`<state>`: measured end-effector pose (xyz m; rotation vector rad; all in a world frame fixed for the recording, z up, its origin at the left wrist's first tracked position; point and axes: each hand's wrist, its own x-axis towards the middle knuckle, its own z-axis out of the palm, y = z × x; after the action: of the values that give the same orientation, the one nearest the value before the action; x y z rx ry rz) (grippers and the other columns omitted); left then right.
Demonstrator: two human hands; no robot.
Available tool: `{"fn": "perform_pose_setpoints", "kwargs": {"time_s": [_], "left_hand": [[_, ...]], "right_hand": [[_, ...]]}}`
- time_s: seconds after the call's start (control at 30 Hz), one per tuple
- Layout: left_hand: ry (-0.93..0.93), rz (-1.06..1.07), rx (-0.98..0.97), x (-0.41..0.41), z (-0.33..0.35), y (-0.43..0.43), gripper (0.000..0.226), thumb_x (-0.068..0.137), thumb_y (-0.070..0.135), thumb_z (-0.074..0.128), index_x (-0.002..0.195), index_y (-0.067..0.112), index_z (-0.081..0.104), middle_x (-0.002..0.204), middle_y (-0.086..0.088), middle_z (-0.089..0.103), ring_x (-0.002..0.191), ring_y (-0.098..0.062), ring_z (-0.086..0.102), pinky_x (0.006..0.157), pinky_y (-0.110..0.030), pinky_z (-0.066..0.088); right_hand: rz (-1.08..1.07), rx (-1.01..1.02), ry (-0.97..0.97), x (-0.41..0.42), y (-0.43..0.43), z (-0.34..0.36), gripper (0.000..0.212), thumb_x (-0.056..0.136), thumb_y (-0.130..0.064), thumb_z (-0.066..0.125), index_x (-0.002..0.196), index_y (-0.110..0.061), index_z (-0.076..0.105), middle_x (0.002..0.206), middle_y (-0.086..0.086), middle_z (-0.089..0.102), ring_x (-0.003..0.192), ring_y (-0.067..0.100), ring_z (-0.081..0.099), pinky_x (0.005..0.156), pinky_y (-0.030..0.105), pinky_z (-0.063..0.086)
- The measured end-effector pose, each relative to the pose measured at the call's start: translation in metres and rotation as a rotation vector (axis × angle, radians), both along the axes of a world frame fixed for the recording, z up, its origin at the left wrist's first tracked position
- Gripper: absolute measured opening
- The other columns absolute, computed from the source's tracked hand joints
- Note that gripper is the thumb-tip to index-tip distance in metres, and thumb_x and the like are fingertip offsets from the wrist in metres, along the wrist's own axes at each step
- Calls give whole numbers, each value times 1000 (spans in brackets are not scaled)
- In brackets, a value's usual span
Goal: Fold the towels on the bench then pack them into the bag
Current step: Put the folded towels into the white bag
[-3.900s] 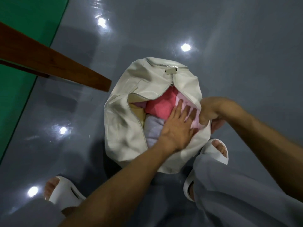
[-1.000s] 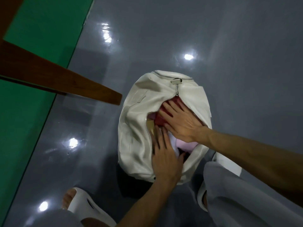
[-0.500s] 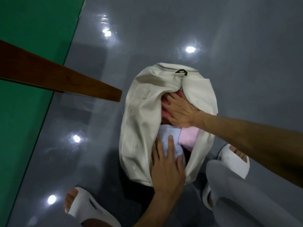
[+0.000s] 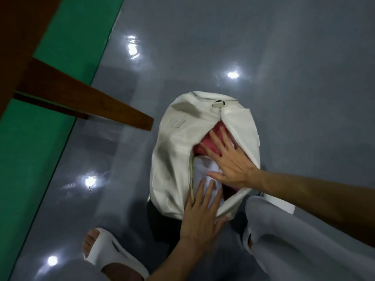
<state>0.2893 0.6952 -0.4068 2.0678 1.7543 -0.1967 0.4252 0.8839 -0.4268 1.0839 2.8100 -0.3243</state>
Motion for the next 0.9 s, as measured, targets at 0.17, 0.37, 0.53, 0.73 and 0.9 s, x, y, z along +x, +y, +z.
{"fn": "perform_pose_setpoints", "kwargs": {"time_s": [0.17,0.37,0.53,0.73,0.9], "left_hand": [[53,-39,-56,-5,2,0,81,85,64,35,148,17,55,160,-13,40,145,-33,44,107,-57,43],[167,-34,-175,2,55,19,68,68,42,83,124,8,69,124,-17,68,108,-35,65,84,-46,54],[76,4,24,-1,61,16,40,43,38,98,52,23,62,50,4,56,46,-17,55,62,-38,52],[20,143,118,-8,60,6,46,51,45,99,51,25,58,47,6,55,40,-14,52,46,-26,36],[-132,353,213,-16,48,-31,27,76,33,88,71,23,63,60,5,57,50,-17,56,41,-30,41]], "right_hand": [[-75,-122,-159,20,-6,-17,86,92,-82,14,162,-30,8,167,25,11,147,57,23,104,73,38],[-277,-278,102,-7,0,24,70,98,-62,41,149,-15,36,156,23,35,137,38,38,115,57,35],[-1413,-938,886,-57,42,54,7,91,-15,62,93,-8,61,83,10,61,64,24,61,58,35,54],[-1772,-1119,1418,-74,90,79,17,85,6,74,86,0,58,73,12,57,55,18,58,52,24,57],[-1753,-1071,1380,-81,118,85,23,83,15,66,100,1,61,79,13,65,53,16,64,56,20,57]]}}
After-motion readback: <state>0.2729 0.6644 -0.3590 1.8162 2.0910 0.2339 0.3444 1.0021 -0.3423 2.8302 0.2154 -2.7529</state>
